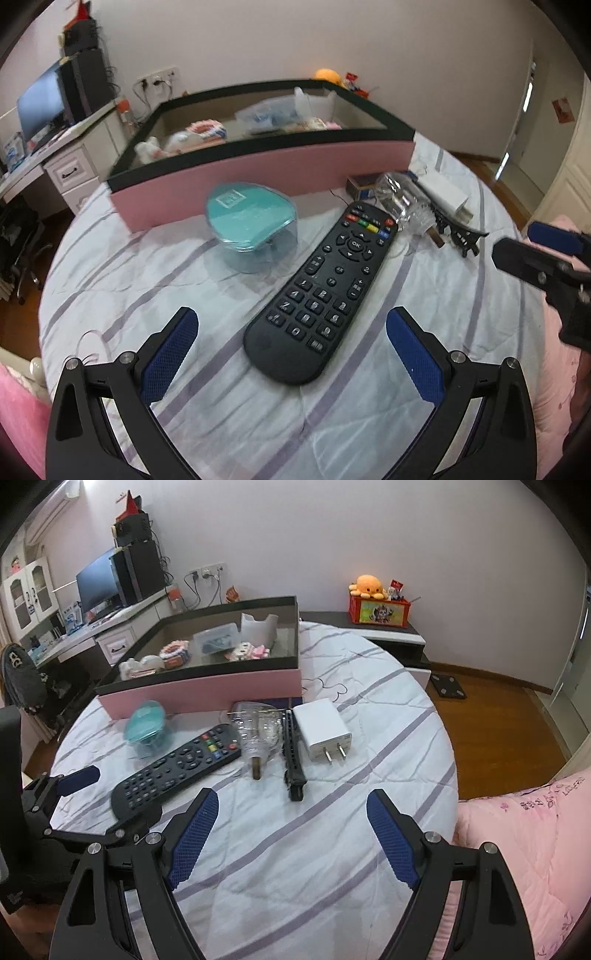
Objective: Organize rigid objects
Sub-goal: 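Withdraw both grippers from the box toward the black remote and hair clip, then grasp the black remote with the left gripper while the right grasps the black hair clip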
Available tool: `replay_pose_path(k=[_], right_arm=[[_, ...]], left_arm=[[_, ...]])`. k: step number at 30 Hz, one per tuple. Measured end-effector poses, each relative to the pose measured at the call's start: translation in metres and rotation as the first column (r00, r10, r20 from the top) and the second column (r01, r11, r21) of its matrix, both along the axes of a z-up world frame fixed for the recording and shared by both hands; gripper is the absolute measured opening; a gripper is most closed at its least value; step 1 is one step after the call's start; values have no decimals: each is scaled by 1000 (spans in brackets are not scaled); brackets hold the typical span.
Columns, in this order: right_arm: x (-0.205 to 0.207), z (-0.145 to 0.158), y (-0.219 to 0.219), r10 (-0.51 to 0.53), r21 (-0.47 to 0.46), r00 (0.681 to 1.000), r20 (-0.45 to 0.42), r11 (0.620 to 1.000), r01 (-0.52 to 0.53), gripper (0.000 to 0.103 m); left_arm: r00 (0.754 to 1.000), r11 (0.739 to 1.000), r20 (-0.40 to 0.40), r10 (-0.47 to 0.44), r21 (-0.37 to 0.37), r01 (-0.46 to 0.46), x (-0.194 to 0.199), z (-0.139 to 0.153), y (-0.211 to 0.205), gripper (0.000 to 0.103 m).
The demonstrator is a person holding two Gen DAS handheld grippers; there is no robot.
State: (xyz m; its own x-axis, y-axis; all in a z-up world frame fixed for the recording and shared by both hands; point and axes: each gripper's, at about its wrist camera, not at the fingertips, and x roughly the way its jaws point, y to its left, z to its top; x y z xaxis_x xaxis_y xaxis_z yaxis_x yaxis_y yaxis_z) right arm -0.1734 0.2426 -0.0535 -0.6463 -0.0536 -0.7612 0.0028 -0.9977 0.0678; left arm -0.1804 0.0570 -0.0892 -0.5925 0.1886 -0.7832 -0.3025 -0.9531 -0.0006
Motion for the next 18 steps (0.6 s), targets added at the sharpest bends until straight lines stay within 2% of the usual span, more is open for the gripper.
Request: replay_pose_path(k=[6, 12, 15, 18], right_arm=[[-21, -14, 12, -15, 6, 999, 44, 1000, 15, 84], [-34, -27, 18, -22, 10, 997, 76, 1000, 22, 84], [-40, -31, 19, -14, 4, 996, 88, 1000, 14, 84], [-44, -34, 17, 2, -9, 995, 99, 1000, -1, 84]], left_arm=[[998, 1000, 50, -24, -17, 25, -18, -14, 12, 103], [998, 999, 59, -30, -11, 31, -29, -15, 21, 102], [998, 999, 55, -37, -8, 38, -28, -14, 23, 95], [998, 1000, 50, -25, 11, 24, -27, -11, 21, 81]])
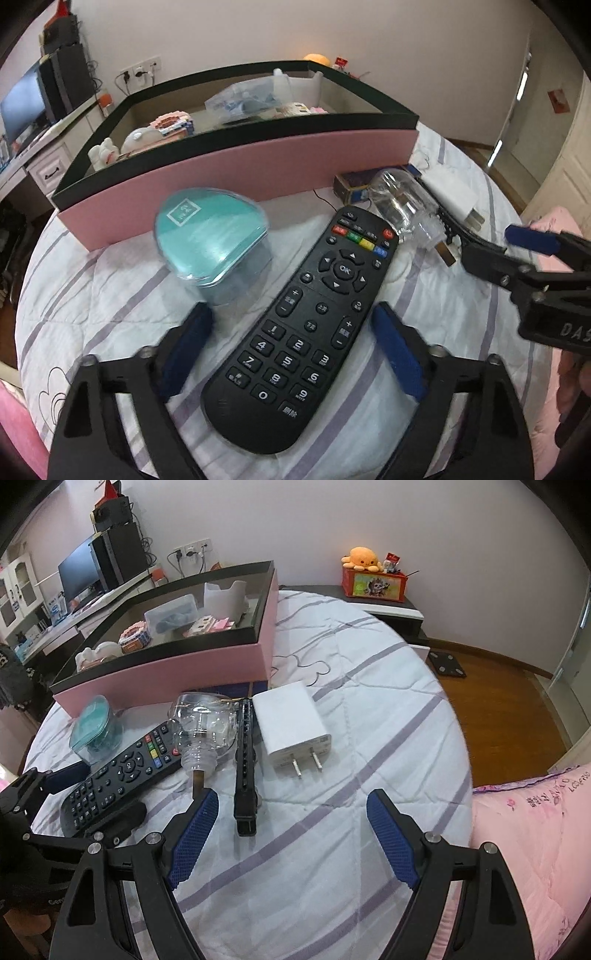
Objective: Organize rigid objects
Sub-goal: 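Grasp the black remote with the left gripper while the right grasps the black hair clip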
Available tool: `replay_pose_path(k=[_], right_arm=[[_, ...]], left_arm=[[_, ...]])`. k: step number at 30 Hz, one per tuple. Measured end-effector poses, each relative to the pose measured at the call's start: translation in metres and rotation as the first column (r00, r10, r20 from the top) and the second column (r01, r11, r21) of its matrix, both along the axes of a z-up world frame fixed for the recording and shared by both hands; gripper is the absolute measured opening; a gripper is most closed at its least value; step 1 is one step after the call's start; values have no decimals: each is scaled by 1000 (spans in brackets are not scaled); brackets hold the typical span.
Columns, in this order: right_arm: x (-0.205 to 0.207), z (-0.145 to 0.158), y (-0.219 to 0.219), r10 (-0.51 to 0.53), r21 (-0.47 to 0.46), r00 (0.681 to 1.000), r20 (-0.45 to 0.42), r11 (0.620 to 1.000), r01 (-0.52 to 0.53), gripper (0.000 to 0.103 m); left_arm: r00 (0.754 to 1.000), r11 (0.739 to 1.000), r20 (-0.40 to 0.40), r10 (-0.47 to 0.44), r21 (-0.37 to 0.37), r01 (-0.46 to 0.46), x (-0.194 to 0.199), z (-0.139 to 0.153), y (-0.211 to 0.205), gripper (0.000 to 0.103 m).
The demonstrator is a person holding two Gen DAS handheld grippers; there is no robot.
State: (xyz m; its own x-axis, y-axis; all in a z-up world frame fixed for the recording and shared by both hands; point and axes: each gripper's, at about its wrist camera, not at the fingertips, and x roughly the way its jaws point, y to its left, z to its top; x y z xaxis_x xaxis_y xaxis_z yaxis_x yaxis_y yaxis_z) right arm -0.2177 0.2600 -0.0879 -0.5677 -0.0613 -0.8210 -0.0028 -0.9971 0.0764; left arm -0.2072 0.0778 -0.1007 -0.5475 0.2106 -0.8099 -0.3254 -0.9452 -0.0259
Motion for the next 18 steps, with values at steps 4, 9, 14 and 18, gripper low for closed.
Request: replay_pose_path(k=[4, 9, 14, 18], right_arm=[[-6, -3, -4, 19, -1, 1000, 1, 1000, -19, 82], [-8, -6, -14, 46, 14, 999, 4, 999, -47, 67], [-9, -5, -20, 66, 6, 998, 0, 998, -66, 49], [-11, -5, -21, 76, -8, 997, -6, 997, -76, 29]], left_arm=[[1000, 1000, -4, 3, 23, -3, 1, 3, -2, 61], [1000, 997, 15, 0, 74, -1, 1, 6, -8, 48], [1000, 994, 25, -4, 105, 1, 2, 6, -10, 45], [1000, 992, 28, -1, 125, -3, -1, 7, -9, 44]])
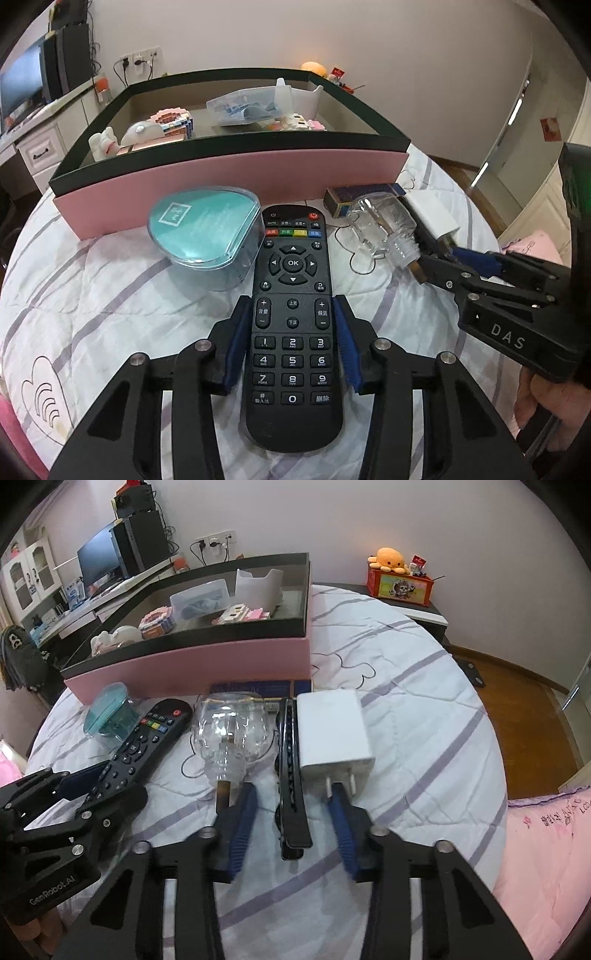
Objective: Organize rigid objects
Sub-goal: 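Grasp the black remote with the left gripper while the right grasps the black hair clip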
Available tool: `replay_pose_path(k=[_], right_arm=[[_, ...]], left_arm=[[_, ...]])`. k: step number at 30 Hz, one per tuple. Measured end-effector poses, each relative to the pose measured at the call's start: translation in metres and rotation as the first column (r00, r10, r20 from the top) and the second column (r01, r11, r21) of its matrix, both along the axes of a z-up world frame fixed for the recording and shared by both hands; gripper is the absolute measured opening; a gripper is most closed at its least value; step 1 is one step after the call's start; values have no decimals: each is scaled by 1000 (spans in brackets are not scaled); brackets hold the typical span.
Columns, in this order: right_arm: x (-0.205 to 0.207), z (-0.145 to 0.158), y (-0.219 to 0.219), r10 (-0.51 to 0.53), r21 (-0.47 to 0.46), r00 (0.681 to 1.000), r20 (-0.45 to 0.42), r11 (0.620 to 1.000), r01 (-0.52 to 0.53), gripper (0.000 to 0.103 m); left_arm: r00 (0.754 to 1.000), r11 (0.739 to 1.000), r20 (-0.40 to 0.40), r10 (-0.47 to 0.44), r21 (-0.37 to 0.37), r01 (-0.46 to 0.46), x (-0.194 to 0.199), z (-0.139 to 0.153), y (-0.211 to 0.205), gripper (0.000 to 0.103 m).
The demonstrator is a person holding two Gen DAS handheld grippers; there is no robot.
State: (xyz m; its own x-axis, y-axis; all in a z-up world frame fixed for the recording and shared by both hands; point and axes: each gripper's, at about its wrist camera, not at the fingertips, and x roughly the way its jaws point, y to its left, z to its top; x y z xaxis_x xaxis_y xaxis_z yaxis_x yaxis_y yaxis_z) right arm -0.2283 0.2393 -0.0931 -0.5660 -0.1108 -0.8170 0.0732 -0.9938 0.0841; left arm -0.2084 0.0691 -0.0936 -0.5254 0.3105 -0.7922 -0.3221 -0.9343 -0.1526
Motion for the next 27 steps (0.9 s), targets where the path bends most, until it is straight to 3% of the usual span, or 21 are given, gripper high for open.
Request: replay_pose_path(k=[3, 17, 27], right_arm=[[3, 1, 3, 7, -35, 1000, -5, 999, -7, 20], [30, 15, 9, 4, -136, 1000, -17, 991, -6, 19], [45, 7, -1, 30, -106, 1000, 10, 994, -29, 20]], left_arm=[[1000, 1000, 0, 2, 10, -2, 2, 0, -2, 44], [1000, 999, -22, 10, 31, -9, 34, 9, -11, 44], [999, 1000, -38, 16, 21, -16, 43, 16, -13, 44]])
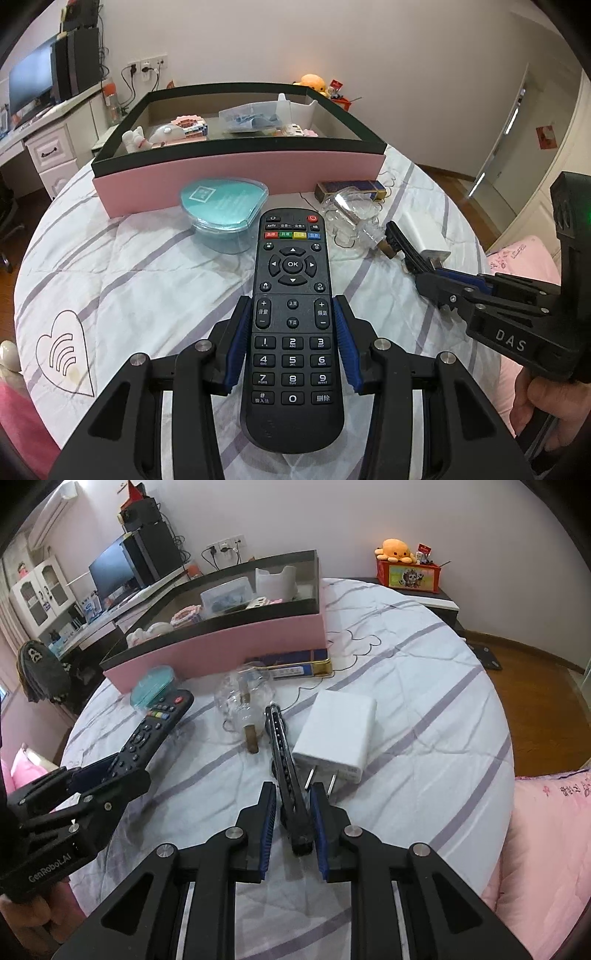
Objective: Organize rigid objects
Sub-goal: 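Grasp the black remote with the left gripper while the right grasps the black hair clip, then carry the remote and hair clip over the pink box and release them inside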
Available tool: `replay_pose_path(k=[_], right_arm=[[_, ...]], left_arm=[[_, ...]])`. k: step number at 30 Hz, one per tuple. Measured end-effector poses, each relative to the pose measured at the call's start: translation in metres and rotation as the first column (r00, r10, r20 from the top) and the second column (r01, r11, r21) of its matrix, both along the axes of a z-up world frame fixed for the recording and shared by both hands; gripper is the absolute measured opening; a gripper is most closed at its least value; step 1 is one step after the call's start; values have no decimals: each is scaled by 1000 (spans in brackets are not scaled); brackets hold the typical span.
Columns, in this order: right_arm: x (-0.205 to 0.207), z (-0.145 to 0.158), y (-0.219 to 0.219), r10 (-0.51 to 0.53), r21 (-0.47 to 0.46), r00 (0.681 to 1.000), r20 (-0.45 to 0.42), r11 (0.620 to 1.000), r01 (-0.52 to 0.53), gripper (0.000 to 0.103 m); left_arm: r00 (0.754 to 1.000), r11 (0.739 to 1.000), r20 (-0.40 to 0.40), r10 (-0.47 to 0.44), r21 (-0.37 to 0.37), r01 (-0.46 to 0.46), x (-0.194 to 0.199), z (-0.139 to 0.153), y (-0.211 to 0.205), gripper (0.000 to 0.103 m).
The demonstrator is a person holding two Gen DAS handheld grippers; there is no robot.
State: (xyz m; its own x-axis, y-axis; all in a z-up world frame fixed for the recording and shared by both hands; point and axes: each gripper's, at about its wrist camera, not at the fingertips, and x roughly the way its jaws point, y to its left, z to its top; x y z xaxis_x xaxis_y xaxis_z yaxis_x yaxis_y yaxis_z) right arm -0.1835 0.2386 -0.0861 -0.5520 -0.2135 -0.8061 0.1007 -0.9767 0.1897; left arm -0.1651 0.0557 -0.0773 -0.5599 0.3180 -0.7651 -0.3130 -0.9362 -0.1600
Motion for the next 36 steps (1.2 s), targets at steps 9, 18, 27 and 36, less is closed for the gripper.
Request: replay_pose_path(k=[9, 18, 27, 36], right_arm=[[-2, -7, -11, 23, 38, 1000, 6, 999, -24, 16], [13, 22, -18, 52, -27, 997, -56, 998, -54, 16], [-6, 83, -37, 109, -33, 979, -174, 993, -116, 16], [-106, 112, -48, 118, -14, 972, -206, 992, -123, 16]], left_arm=[[1000, 1000, 11, -1, 5, 0, 2, -4, 1, 44], [999, 1000, -32, 13, 28, -12, 12, 17, -10, 44], [992, 997, -117, 50, 63, -42, 1, 69, -29, 44], [976, 991, -177, 127, 64, -117, -86, 108, -55, 44]])
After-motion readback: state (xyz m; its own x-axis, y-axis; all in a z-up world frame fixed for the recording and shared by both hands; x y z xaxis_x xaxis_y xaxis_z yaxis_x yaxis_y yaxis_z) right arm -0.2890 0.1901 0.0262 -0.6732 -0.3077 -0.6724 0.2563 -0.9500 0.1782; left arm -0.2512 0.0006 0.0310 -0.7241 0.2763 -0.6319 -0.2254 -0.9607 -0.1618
